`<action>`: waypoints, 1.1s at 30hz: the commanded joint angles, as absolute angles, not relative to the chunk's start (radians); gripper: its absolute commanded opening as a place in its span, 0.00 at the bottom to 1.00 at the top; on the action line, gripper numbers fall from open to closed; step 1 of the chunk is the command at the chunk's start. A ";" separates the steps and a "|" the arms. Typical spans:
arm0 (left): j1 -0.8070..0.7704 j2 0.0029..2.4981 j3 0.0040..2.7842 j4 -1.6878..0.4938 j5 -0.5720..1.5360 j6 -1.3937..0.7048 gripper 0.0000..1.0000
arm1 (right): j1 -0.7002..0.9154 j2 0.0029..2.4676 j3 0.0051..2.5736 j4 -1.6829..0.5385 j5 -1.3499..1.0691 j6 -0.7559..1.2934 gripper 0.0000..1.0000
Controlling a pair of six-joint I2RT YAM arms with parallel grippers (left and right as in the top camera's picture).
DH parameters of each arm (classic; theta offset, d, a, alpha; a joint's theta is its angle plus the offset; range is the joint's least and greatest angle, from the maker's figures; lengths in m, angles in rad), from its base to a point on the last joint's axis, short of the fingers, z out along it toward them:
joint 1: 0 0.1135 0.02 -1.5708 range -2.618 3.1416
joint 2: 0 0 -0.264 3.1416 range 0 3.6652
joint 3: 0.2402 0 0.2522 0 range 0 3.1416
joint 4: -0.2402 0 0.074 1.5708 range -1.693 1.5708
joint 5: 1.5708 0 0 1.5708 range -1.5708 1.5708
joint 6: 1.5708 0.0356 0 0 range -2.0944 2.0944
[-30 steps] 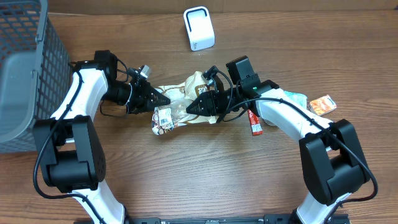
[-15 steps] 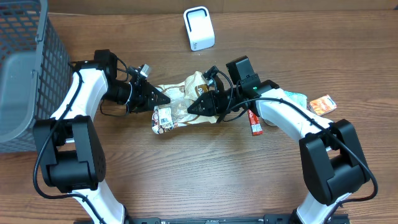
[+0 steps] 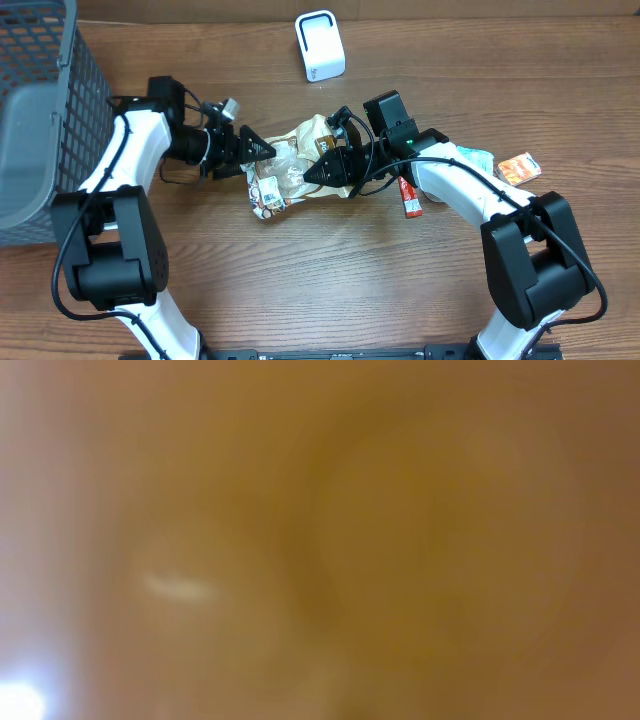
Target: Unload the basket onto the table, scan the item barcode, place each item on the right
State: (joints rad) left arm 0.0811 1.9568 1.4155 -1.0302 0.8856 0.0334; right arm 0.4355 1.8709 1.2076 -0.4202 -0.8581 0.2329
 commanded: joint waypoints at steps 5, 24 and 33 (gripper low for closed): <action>0.186 1.965 1.435 -1.012 0.753 0.011 0.80 | 0.439 1.837 1.217 -0.416 -0.854 0.207 0.08; 0.235 1.965 1.435 -0.956 0.255 -0.090 1.00 | 0.439 1.837 1.217 -0.420 -0.698 0.121 0.04; 0.235 1.965 1.435 -0.956 0.255 -0.090 1.00 | 0.437 1.836 1.414 -0.534 -0.579 -0.033 0.04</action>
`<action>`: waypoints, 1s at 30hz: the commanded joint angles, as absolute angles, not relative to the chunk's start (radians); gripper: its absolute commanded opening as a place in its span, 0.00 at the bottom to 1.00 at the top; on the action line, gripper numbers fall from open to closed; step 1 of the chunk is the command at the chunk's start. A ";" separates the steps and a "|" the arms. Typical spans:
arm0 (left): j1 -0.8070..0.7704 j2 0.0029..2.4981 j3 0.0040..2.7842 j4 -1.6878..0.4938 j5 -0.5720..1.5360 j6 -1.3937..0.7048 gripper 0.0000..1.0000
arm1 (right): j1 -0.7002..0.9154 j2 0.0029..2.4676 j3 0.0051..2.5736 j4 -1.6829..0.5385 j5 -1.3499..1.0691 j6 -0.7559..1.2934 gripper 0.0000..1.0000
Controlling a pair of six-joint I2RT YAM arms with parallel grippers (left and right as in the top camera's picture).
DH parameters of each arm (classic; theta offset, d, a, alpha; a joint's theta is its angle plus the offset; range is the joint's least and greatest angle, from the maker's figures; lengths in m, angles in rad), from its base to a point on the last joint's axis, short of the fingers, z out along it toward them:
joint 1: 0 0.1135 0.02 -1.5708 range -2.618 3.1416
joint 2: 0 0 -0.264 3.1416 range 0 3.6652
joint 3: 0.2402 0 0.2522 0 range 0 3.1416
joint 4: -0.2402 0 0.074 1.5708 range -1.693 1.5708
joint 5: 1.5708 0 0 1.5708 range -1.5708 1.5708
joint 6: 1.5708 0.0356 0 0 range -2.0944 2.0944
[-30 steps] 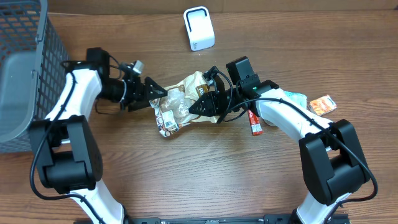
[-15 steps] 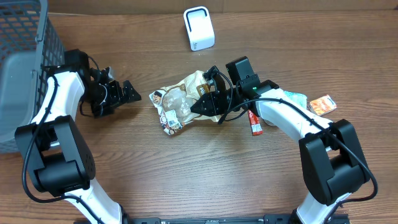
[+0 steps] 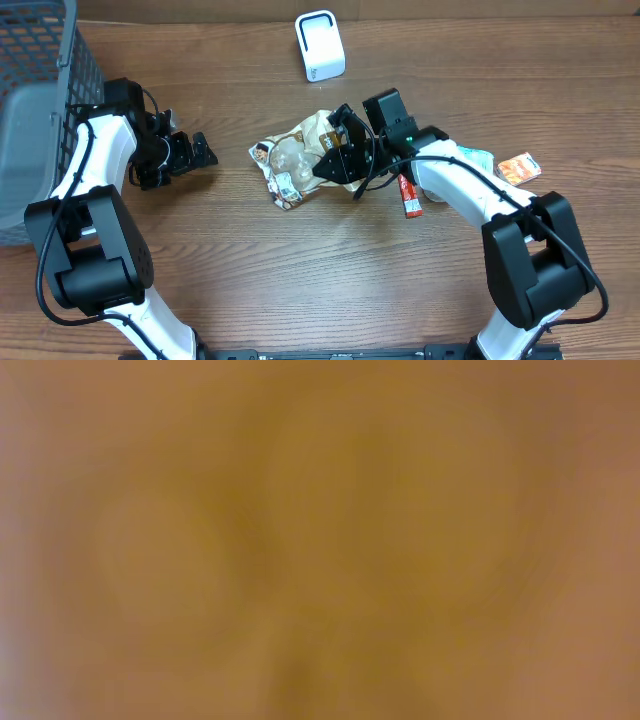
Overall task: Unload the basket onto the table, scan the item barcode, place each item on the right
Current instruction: 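Lift the bag with the right gripper toward the white scanner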
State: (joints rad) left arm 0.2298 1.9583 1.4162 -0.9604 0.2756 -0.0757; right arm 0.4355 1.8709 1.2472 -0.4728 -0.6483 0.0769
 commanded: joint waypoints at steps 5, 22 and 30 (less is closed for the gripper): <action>0.235 1.965 1.435 -0.956 0.255 -0.090 1.00 | 0.459 1.836 1.717 -0.759 -0.311 -0.307 0.03; 0.235 1.965 1.435 -0.956 0.255 -0.090 1.00 | 0.482 1.977 1.773 -0.297 0.011 -0.823 0.04; 0.235 1.965 1.435 -0.956 0.255 -0.090 1.00 | 0.477 2.179 1.773 0.080 0.203 -0.840 0.04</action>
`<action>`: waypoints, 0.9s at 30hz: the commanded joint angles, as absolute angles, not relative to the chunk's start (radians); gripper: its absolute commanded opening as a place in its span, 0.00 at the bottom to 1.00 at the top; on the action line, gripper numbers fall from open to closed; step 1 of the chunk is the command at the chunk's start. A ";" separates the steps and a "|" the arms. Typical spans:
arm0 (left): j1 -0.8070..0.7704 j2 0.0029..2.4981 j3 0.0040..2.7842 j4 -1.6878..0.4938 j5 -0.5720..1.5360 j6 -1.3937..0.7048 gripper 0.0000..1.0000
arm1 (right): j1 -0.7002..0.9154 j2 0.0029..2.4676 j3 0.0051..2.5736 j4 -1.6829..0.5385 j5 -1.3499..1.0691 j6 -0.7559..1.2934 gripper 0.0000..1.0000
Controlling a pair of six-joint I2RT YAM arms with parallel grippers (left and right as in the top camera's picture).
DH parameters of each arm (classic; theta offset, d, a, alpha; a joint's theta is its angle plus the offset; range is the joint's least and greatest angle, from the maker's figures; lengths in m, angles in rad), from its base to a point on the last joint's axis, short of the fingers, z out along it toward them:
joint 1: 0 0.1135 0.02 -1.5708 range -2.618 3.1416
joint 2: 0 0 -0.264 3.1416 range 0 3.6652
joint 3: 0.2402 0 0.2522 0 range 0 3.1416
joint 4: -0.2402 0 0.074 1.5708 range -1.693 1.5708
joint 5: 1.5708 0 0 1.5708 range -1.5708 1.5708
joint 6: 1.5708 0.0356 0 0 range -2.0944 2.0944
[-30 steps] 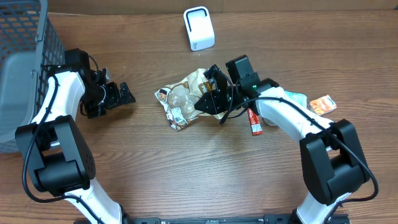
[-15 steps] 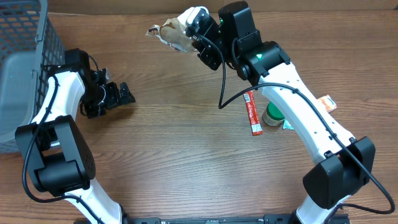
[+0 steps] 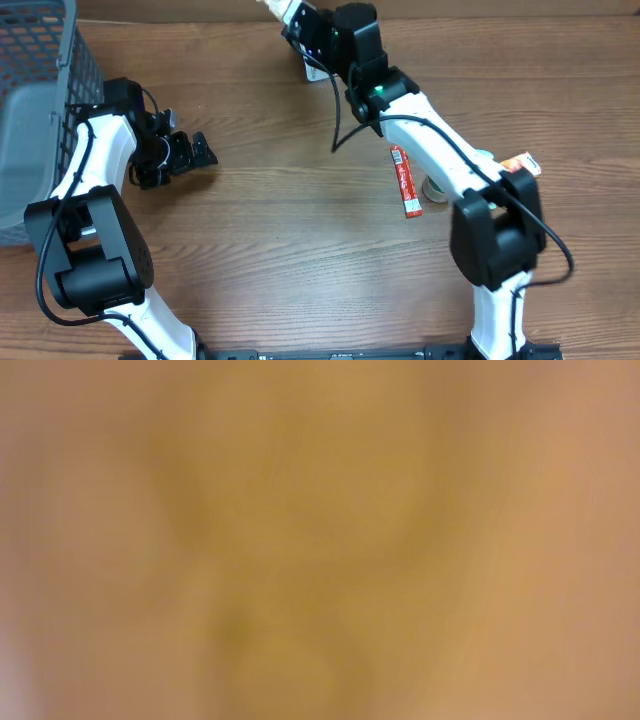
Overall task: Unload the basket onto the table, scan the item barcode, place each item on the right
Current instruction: 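Lift the bag with the right gripper toward the white scanner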
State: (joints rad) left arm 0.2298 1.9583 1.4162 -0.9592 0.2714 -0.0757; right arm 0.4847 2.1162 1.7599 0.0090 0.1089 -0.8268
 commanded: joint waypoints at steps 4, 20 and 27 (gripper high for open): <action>0.235 1.965 1.435 -0.956 0.255 -0.090 1.00 | 0.472 2.242 1.773 0.146 0.210 -0.839 0.04; 0.235 1.965 1.435 -0.956 0.255 -0.090 1.00 | 0.479 2.312 1.773 0.124 0.243 -0.842 0.04; 0.235 1.965 1.435 -0.956 0.255 -0.090 1.00 | 0.508 2.312 1.773 0.054 0.216 -0.838 0.04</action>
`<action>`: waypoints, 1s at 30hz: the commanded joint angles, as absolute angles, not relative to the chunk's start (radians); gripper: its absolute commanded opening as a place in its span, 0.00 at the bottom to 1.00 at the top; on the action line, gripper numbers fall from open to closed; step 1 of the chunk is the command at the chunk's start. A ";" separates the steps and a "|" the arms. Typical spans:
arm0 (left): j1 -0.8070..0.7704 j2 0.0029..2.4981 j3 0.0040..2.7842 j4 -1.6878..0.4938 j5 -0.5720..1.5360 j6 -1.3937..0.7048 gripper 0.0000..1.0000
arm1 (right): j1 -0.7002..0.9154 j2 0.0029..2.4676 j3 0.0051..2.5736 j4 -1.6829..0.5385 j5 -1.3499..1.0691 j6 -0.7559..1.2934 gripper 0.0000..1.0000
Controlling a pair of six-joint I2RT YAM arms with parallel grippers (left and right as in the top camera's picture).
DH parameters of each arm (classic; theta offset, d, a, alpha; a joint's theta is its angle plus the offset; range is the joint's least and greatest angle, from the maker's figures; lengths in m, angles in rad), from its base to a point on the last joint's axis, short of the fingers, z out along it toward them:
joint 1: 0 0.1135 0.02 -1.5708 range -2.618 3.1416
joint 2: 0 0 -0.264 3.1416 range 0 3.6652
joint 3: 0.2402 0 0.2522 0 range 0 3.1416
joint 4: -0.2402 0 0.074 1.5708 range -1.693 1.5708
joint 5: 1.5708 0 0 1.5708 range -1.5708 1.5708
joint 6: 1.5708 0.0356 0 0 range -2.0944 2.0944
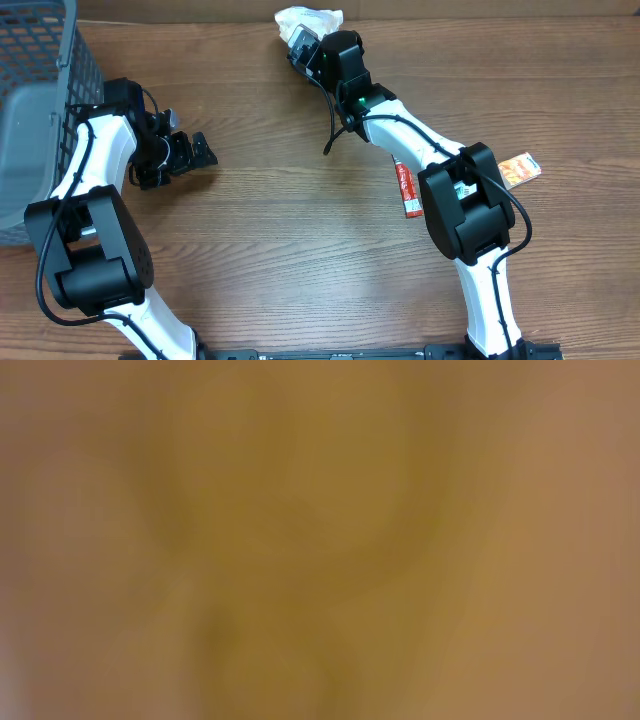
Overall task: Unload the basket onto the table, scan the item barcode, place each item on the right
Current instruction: 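Lift the bag with the right gripper toward the white scanner, then lower the Pantree bag to the table center and release it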
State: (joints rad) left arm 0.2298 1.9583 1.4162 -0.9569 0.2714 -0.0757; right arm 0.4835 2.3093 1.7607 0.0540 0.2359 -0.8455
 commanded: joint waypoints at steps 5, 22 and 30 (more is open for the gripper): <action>0.235 1.965 1.435 -0.956 0.255 -0.090 1.00 | 0.533 2.312 1.773 0.048 0.211 -0.786 0.04; 0.235 1.965 1.435 -0.956 0.255 -0.090 1.00 | 0.521 2.304 1.775 -0.033 0.186 -0.567 0.04; 0.235 1.965 1.435 -0.956 0.255 -0.090 1.00 | 0.505 2.149 1.775 -0.034 0.186 -0.435 0.04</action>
